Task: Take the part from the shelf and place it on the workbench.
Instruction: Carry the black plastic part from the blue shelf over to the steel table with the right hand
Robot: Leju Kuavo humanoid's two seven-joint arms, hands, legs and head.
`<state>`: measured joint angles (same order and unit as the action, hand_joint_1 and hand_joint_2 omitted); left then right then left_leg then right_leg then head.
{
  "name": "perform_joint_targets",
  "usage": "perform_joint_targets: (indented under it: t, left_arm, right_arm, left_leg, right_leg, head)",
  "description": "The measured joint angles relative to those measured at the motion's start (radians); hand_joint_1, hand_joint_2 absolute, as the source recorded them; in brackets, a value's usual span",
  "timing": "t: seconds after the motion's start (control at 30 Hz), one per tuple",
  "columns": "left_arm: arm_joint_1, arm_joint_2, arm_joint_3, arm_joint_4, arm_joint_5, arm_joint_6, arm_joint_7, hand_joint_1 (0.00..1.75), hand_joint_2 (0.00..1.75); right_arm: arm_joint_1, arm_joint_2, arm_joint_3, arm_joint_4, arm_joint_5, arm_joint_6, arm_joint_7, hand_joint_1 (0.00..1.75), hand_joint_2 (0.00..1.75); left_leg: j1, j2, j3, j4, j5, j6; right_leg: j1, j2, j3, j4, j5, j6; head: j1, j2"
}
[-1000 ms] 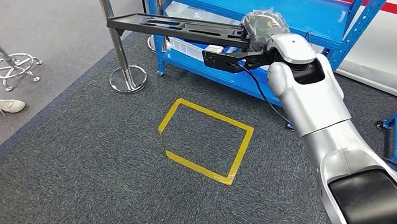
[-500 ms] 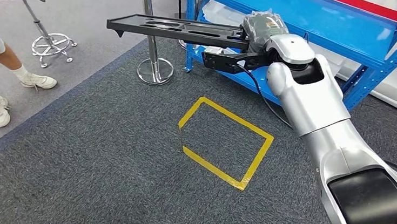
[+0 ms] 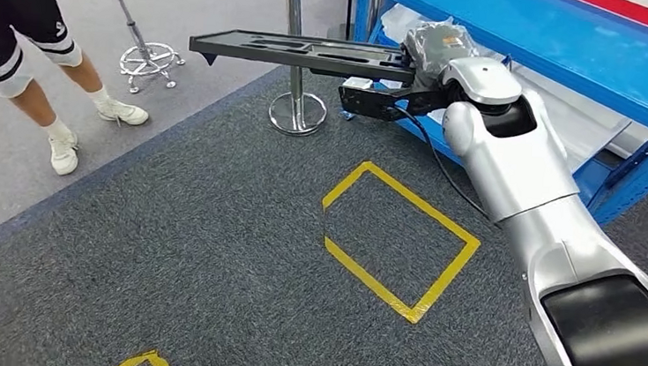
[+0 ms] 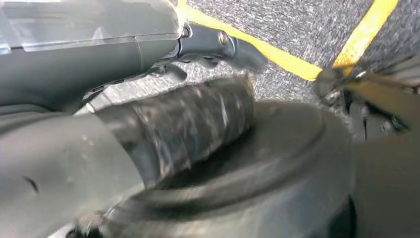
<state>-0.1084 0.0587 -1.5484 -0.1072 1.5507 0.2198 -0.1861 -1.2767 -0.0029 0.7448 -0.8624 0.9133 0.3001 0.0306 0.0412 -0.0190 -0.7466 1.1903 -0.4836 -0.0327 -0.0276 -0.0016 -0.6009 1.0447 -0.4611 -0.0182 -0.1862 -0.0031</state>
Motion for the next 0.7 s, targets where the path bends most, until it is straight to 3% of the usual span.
perform_joint_targets:
  t: [0.07, 0.1, 0.17, 0.23, 0.3, 0.37, 0.43, 0.5, 0.57, 0.6, 0.63, 0.7]
  left_arm:
    - [-0.002, 0.0, 0.0, 0.0, 0.0, 0.0, -0.001, 0.0, 0.0]
    - [-0.002, 0.0, 0.0, 0.0, 0.0, 0.0, -0.002, 0.0, 0.0]
    - [-0.002, 0.0, 0.0, 0.0, 0.001, -0.001, -0.003, 0.0, 0.0]
    - [-0.004, 0.001, 0.0, 0.0, 0.001, -0.001, -0.004, 0.0, 0.0]
    - [-0.004, 0.002, 0.0, 0.0, 0.0, -0.002, -0.005, 0.0, 0.0]
    - [-0.001, 0.003, 0.0, 0.0, -0.001, -0.004, -0.006, 0.0, 0.0]
    - [0.0, 0.003, 0.0, 0.0, -0.002, -0.006, -0.009, 0.0, 0.0]
    - [-0.002, 0.002, 0.0, 0.0, -0.003, -0.008, -0.012, 0.0, 0.0]
    - [-0.004, 0.0, 0.0, 0.0, -0.003, -0.01, -0.014, 0.0, 0.0]
    - [-0.004, 0.0, 0.0, 0.0, -0.003, -0.01, -0.014, 0.0, 0.0]
    - [-0.004, 0.0, 0.0, 0.0, -0.003, -0.011, -0.015, 0.0, 0.0]
    - [-0.003, -0.001, 0.0, 0.0, -0.003, -0.011, -0.015, 0.0, 0.0]
  right_arm:
    - [0.0, 0.0, 0.007, 0.003, 0.001, 0.002, 0.001, 1.75, 1.75]
    - [0.0, 0.001, 0.01, 0.004, 0.002, 0.004, 0.001, 1.75, 1.75]
    - [-0.003, 0.003, 0.013, 0.006, 0.004, 0.006, 0.003, 1.75, 1.75]
    - [-0.011, 0.006, 0.013, 0.006, 0.008, 0.008, 0.004, 1.75, 1.75]
    - [-0.019, 0.011, 0.015, 0.007, 0.012, 0.011, 0.006, 1.75, 1.75]
    - [-0.023, 0.021, 0.018, 0.008, 0.015, 0.015, 0.011, 1.75, 1.75]
    - [-0.028, 0.027, 0.022, 0.012, 0.019, 0.017, 0.016, 1.75, 1.75]
    - [-0.033, 0.027, 0.027, 0.019, 0.02, 0.019, 0.018, 1.75, 1.75]
    - [-0.032, 0.027, 0.032, 0.028, 0.021, 0.022, 0.018, 1.75, 1.75]
    - [-0.031, 0.027, 0.035, 0.032, 0.021, 0.023, 0.017, 1.75, 1.75]
    - [-0.031, 0.027, 0.038, 0.034, 0.022, 0.024, 0.017, 1.75, 1.75]
    - [-0.035, 0.026, 0.043, 0.037, 0.023, 0.023, 0.017, 1.75, 1.75]
  left_leg:
    - [-0.001, 0.009, -0.03, 0.079, -0.022, 0.001]
    - [-0.003, 0.012, -0.02, 0.07, -0.011, 0.004]
    - [-0.011, 0.029, 0.049, -0.042, 0.035, 0.017]
    - [-0.023, 0.053, 0.105, -0.141, 0.06, 0.032]
    - [-0.031, 0.054, 0.113, -0.164, 0.064, 0.04]
    - [-0.03, 0.037, 0.117, -0.18, 0.074, 0.046]
    - [-0.024, 0.023, 0.125, -0.199, 0.086, 0.053]
    - [-0.021, 0.006, 0.124, -0.204, 0.091, 0.058]
    - [-0.021, -0.016, 0.12, -0.2, 0.092, 0.059]
    - [-0.021, -0.03, 0.118, -0.196, 0.092, 0.058]
    - [-0.02, -0.043, 0.116, -0.192, 0.091, 0.057]
    - [-0.02, -0.068, 0.109, -0.18, 0.088, 0.051]
  right_leg:
    - [0.009, -0.026, -0.002, 0.003, -0.001, -0.003]
    - [0.013, -0.039, -0.003, 0.004, -0.002, -0.004]
    - [0.02, -0.062, -0.003, 0.006, -0.003, -0.006]
    - [0.025, -0.081, -0.003, 0.003, -0.002, -0.003]
    - [0.026, -0.099, -0.002, -0.003, 0.001, 0.005]
    - [0.025, -0.105, 0.003, -0.006, -0.001, 0.014]
    - [0.022, -0.066, -0.013, 0.036, -0.034, 0.022]
    - [0.018, -0.017, -0.069, 0.157, -0.099, 0.026]
    - [0.017, -0.002, -0.118, 0.262, -0.13, 0.028]
    - [0.016, 0.0, -0.121, 0.266, -0.118, 0.029]
    - [0.014, 0.003, -0.104, 0.227, -0.087, 0.029]
    - [0.009, 0.038, -0.045, 0.099, -0.02, 0.025]
  head:
    - [0.0, 0.0]
    - [0.0, 0.0]
    - [0.0, 0.0]
    - [0.0, 0.0]
    - [0.0, 0.0]
    - [0.0, 0.0]
    - [0.001, 0.0]
    - [0.001, 0.0]
    - [0.001, 0.0]
    - [0.001, 0.0]
    - [0.001, 0.0]
    - [0.001, 0.0]
